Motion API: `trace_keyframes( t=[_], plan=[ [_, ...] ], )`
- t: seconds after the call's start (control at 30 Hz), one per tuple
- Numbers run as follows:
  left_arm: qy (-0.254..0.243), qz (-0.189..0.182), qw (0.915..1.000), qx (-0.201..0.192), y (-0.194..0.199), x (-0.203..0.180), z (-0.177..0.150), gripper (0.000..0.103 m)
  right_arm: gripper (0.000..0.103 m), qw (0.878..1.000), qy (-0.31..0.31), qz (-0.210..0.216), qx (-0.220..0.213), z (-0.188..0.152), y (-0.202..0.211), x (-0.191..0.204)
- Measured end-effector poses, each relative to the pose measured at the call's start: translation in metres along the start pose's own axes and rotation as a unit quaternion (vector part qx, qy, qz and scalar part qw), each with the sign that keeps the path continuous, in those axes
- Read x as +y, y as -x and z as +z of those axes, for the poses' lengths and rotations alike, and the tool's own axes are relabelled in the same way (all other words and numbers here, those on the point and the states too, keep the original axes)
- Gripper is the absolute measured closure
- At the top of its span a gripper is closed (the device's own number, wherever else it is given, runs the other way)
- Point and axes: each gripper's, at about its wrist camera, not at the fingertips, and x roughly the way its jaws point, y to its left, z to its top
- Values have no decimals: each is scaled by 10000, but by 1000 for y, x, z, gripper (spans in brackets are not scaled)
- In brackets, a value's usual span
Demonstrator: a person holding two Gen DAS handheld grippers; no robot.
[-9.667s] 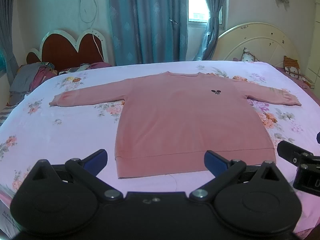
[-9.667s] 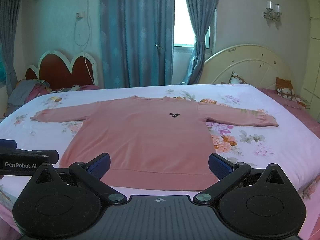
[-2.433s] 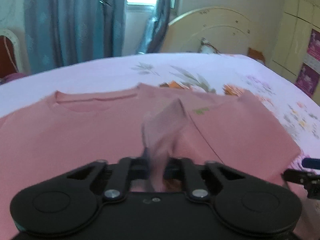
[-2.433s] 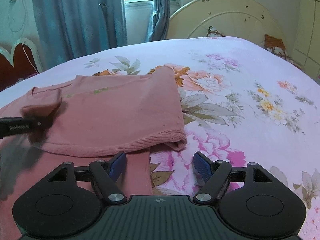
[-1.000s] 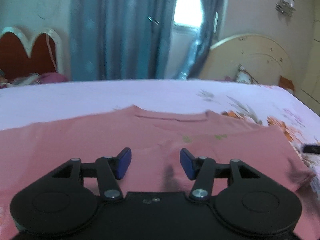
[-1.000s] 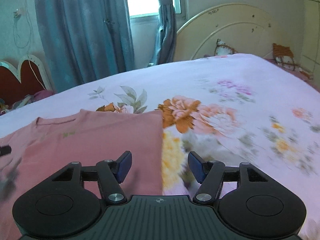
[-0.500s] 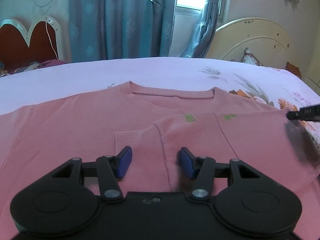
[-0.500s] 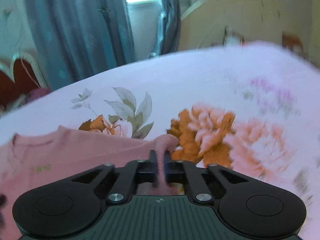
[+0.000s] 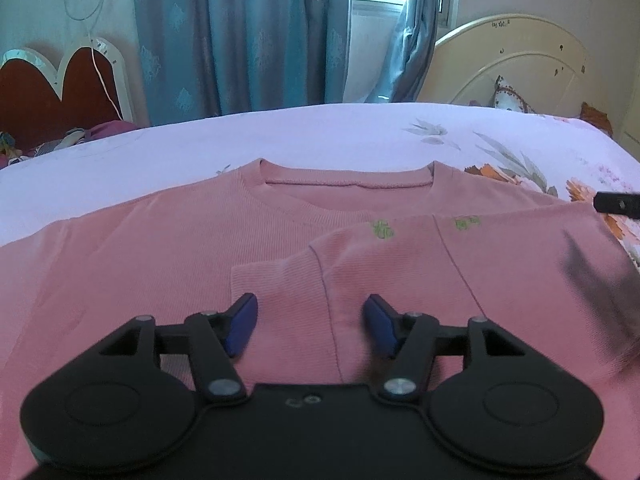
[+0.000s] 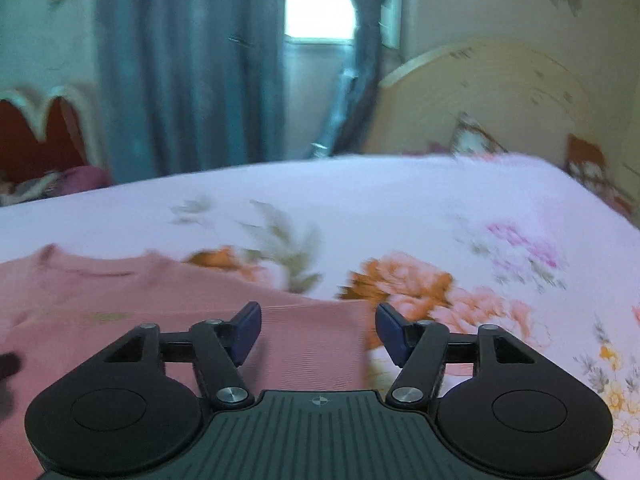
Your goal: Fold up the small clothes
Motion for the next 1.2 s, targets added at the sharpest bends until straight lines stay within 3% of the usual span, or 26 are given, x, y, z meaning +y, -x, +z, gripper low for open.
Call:
trace_keyframes(
  t=[0.13,0.27,0.5,0.63,0.77,0.93,1.2],
  plan=[
    [-29,61,10000,55,2,-1,-1,39,43,9987,276,329,278,-23,14,26],
    [-64,113,9999,72,7,0,-7,36,43,9968,318,236,693,-56,21,22],
    [107,114,9998,148,13,7,-15,30,43,9977,55,-83,665,-84,55,-3],
    [222,54,9995,210,22,11,-13,33,43,9968,-53,-109,789,-72,62,-1],
    [299,52,9995,99,41,21,-11,33,43,9981,-306,-4,543,-62,74,2],
    [413,82,9991,33,61,46,-11,31,43,9980,-244,360,468,-47,76,40],
    [511,271,9983,-48,83,109,-16,29,43,9950,367,733,563,-36,55,142]
  ],
)
